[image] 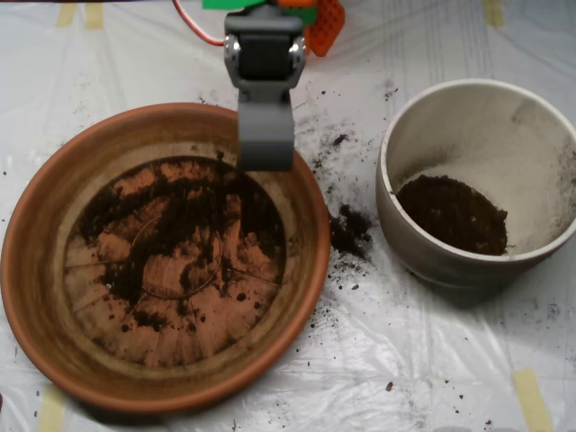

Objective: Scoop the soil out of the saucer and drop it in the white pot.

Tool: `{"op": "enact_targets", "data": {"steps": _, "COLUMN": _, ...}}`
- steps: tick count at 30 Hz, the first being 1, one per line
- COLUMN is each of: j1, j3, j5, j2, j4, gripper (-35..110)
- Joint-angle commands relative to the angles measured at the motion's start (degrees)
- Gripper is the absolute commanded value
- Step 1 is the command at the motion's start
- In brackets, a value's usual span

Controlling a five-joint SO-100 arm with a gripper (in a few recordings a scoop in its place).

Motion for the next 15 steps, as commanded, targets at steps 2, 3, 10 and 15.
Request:
{"op": "enact_targets", "data": {"steps": 2, "j1": -4.66, "j3": -15.03, "j5": 0.09, "j2": 2.46, "j4": 5.01, "gripper": -1}}
{"op": "enact_targets", "data": {"steps": 3, "j1": -5.98, "j3": -17.49, "j5": 0.00, "j2": 1.76, "j4": 6.06, "gripper": -1}}
{"op": "enact_targets", "data": {"steps": 10, "j1": -18.54, "j3": -32.17, "j5": -0.09, "j2": -7.38, "j4": 11.95, "gripper": -1}}
{"op": "enact_targets", "data": {"steps": 15, "j1": -29.36, "j3": -34.80, "j5": -4.66, "j2": -12.74, "j4": 13.01, "gripper": -1}}
